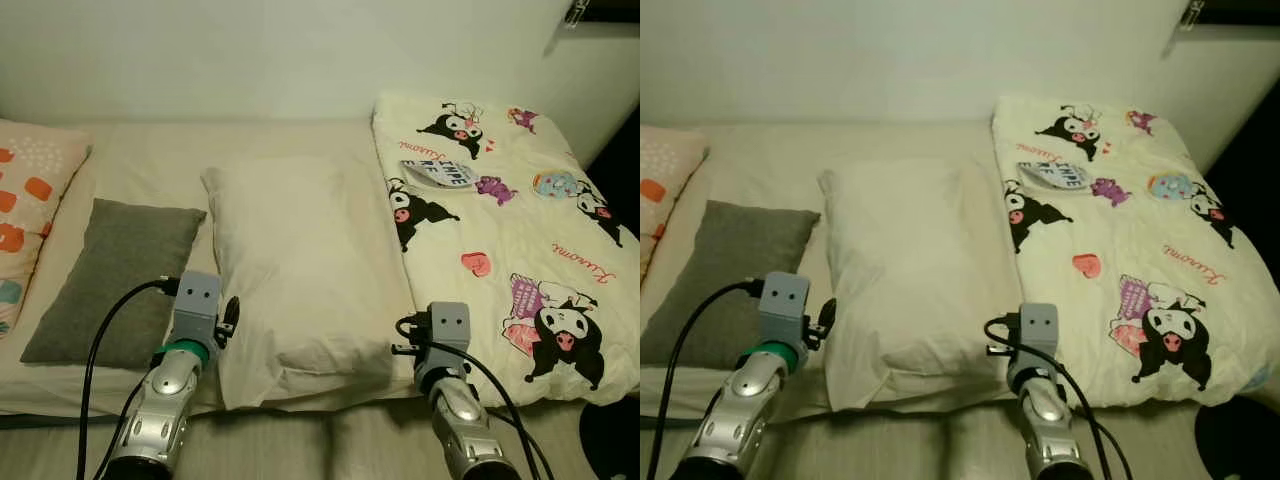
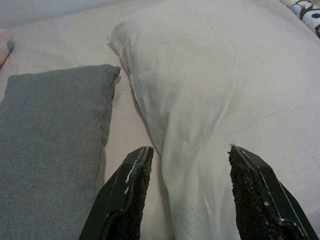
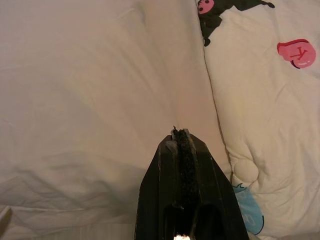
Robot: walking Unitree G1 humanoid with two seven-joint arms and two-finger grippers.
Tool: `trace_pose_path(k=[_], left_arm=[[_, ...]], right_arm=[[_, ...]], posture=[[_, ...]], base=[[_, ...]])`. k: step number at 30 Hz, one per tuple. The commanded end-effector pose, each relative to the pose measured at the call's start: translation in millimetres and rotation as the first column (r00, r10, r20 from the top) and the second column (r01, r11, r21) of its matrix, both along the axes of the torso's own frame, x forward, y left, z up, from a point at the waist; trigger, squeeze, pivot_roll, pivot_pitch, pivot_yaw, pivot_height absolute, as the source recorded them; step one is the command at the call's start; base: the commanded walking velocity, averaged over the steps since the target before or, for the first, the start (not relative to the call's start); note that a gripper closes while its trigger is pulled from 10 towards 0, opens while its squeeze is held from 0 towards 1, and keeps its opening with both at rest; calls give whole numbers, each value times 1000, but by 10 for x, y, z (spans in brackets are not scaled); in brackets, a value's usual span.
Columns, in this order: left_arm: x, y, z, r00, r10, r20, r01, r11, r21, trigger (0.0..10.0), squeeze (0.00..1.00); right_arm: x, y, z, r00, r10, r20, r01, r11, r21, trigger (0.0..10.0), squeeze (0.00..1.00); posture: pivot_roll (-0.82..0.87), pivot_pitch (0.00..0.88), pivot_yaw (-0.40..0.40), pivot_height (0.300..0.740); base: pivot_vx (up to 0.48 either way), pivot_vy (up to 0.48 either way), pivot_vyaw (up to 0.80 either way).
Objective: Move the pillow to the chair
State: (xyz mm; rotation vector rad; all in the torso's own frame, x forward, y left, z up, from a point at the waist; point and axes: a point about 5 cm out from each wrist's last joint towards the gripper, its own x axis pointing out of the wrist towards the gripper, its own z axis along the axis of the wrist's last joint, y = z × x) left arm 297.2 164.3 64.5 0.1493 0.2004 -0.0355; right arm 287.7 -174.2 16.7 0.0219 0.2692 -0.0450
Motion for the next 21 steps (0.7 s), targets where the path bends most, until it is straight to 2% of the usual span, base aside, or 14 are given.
trace_pose_path(k=[1,21], left_arm=[[-21,-6,-51,1000,-5,-14,5,1000,2,10000,0],[-22,33,-13,999,36,15,-35,999,-33,10000,0]], right_arm=[[-48,-15,-45,1000,-17,-13,17,1000,7,10000,0],[-44,25,-56,1000,0,-18,0,1000,0,10000,0]], posture=[[31,0,69,740],[40,0,56,740]], base=[[0,0,0],[0,0,0]])
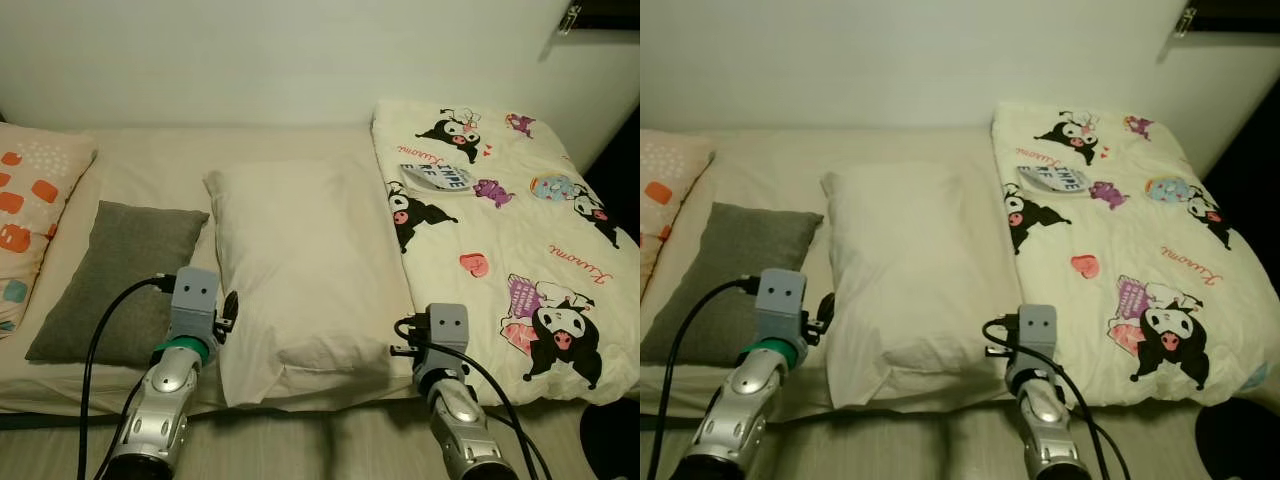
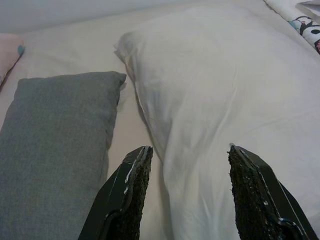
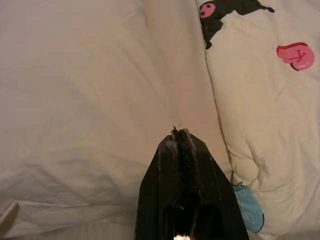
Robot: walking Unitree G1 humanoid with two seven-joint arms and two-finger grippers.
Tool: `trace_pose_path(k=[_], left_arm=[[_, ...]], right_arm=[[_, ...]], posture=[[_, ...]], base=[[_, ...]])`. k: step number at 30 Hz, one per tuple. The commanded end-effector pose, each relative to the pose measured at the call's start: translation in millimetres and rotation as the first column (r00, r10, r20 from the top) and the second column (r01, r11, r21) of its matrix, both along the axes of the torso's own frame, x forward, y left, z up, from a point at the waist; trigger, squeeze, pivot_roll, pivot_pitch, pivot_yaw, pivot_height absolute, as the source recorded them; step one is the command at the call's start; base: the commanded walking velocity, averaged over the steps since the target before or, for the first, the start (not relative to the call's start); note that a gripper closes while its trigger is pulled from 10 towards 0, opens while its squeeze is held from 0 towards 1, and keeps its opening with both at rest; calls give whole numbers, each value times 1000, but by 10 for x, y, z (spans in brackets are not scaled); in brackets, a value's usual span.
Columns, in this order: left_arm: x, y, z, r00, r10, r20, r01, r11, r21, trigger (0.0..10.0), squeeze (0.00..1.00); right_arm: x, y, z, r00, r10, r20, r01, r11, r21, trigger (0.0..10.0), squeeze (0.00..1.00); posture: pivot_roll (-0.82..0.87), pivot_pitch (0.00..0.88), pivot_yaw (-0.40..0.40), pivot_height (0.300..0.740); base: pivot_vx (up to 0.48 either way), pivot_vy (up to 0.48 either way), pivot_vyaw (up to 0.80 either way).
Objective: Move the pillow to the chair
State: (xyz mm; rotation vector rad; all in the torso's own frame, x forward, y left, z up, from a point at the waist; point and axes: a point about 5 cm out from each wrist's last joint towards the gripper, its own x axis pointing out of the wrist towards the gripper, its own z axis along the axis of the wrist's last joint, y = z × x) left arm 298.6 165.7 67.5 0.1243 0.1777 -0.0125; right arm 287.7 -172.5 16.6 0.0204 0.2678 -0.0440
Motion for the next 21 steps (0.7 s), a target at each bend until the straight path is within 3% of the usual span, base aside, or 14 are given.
trace_pose_path(k=[1,21], left_arm=[[-41,19,-44,1000,12,-9,-12,1000,-11,10000,0],[-64,19,-34,1000,1,-1,-1,1000,-32,10000,0]], right_arm=[[-45,11,-56,1000,0,-20,0,1000,1,10000,0],[-98,45,-89,999,27,-27,-28,999,-24,10000,0]], posture=[[42,0,53,740],[34,0,58,740]], base=[[0,0,0],[0,0,0]])
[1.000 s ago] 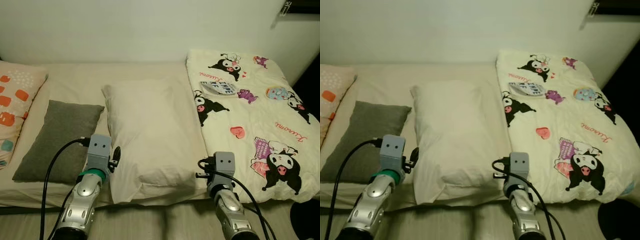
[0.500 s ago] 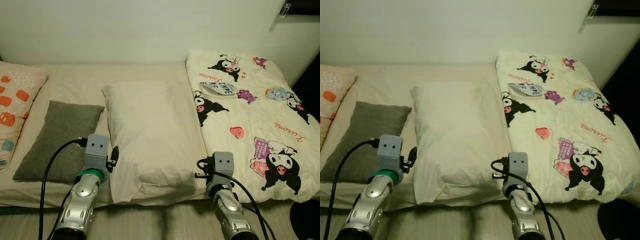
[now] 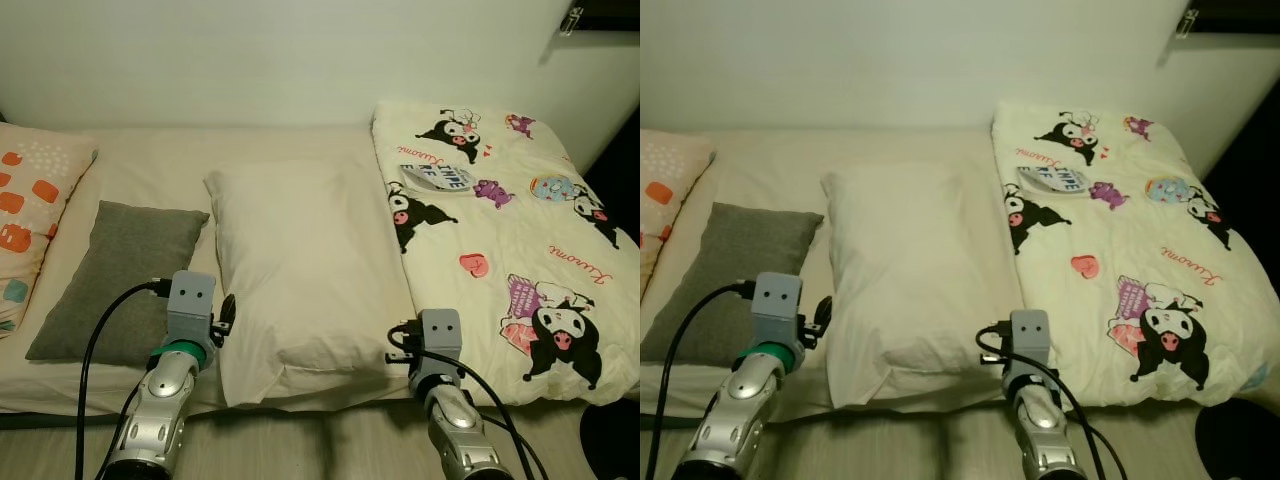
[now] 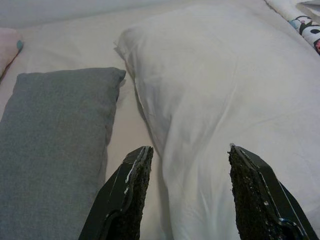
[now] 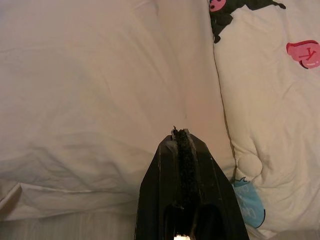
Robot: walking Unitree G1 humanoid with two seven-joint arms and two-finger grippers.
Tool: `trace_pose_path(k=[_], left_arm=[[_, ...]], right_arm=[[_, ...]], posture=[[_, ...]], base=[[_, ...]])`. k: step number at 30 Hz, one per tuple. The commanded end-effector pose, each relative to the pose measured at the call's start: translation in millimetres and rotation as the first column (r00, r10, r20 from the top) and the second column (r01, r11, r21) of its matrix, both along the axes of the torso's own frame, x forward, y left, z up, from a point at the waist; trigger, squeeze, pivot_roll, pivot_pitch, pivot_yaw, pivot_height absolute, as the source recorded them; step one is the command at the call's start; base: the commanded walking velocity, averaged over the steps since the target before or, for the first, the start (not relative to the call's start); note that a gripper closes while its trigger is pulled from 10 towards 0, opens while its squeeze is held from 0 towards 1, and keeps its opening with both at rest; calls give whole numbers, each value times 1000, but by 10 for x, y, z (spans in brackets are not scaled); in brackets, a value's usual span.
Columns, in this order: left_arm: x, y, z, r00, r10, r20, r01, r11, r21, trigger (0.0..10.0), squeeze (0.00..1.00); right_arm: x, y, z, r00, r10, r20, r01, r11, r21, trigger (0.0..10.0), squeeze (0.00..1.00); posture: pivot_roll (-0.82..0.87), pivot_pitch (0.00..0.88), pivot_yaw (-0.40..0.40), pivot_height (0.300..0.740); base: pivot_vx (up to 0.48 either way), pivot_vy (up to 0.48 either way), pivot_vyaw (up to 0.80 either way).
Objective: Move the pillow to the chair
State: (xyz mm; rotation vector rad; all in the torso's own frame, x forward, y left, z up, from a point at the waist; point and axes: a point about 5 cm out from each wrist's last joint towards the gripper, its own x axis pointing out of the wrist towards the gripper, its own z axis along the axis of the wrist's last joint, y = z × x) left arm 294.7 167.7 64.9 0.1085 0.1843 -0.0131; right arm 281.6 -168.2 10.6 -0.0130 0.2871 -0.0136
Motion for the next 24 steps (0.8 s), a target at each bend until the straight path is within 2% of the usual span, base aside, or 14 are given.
trace_pose_path(k=[1,5,12,24], left_arm=[[-22,-4,-4,1000,-1,7,1,1000,-19,10000,0],[-3,-7,10,1000,4,11,-4,999,-33,10000,0],[11,-5,17,1000,8,12,-7,999,-36,10000,0],[18,11,47,999,18,26,-17,999,-41,10000,0]], right_arm=[[-37,-4,-28,1000,-8,-7,8,1000,3,10000,0],[-27,-23,-23,1000,-16,-12,16,1000,10,10000,0],[-6,-29,-7,1000,-13,-9,13,1000,6,10000,0],[48,8,34,1000,5,3,-5,1000,-6,10000,0]], posture=[[33,1,55,740],[33,12,48,740],[36,18,46,740],[50,19,38,740]], base=[[0,0,0],[257,0,0],[266,0,-800],[265,0,0]])
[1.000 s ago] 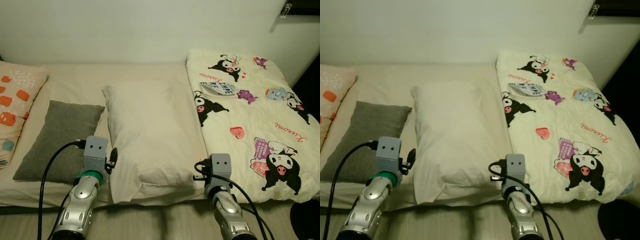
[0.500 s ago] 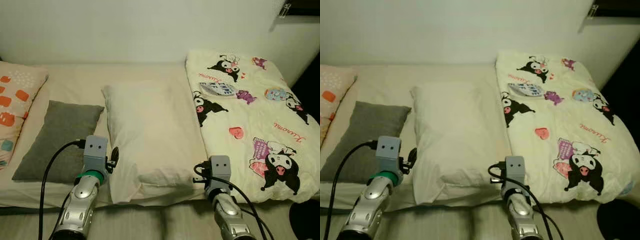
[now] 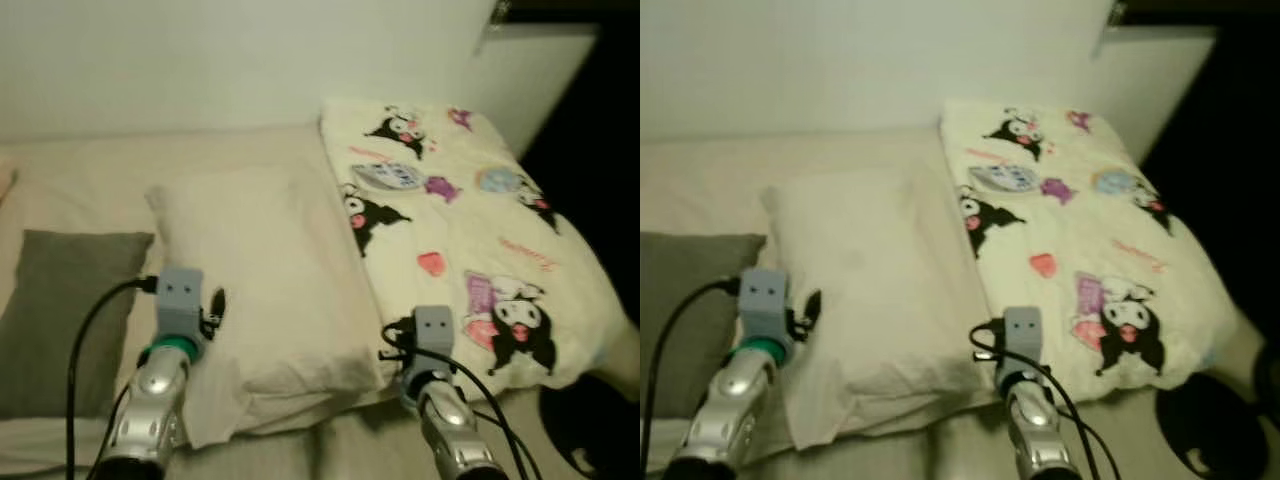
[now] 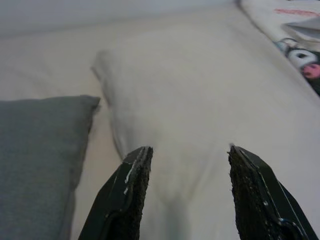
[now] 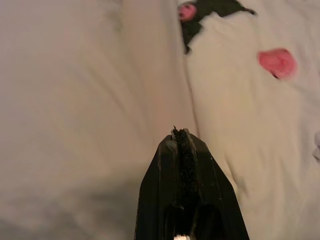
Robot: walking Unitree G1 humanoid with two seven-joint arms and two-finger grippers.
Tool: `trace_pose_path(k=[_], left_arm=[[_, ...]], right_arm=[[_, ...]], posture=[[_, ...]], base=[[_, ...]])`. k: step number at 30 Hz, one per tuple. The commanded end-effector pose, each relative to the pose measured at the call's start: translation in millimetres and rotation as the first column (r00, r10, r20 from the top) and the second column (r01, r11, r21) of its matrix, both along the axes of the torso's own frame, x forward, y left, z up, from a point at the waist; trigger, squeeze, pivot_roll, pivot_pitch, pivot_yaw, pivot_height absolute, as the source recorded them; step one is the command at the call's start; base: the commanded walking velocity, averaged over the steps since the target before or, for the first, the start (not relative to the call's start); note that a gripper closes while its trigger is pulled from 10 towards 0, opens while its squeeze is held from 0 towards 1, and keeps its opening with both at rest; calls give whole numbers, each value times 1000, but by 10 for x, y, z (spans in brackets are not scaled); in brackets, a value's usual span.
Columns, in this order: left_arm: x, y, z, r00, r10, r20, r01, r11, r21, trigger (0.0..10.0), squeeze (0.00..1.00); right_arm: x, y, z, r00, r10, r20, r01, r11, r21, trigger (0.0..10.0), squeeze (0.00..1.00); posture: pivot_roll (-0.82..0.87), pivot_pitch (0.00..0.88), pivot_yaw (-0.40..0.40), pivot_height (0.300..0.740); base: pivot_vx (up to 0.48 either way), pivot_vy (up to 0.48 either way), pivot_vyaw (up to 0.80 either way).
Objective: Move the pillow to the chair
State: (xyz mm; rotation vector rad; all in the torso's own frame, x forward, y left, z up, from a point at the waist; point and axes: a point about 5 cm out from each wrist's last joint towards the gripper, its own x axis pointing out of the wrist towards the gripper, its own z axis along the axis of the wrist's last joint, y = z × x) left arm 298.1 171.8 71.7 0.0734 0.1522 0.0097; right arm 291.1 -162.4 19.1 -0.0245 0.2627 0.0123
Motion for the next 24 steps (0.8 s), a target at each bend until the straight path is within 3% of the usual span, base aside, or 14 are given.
trace_pose_path(k=[1,8,24], left_arm=[[-16,-26,-18,1000,-5,-5,5,1000,-7,10000,0],[-26,-14,-6,1000,19,9,-19,1000,4,10000,0],[-29,-50,-31,1000,11,0,-11,999,33,10000,0]], right_arm=[[-41,-40,-46,1000,-11,-20,11,1000,-11,10000,0],[-40,-20,-51,1000,-1,-21,0,1000,-9,10000,0],[-22,-71,-48,999,-27,-29,27,1000,5,10000,0]], posture=[[50,19,38,740],[54,22,35,740],[54,25,43,740]], base=[[262,0,0],[0,0,800],[0,0,0]])
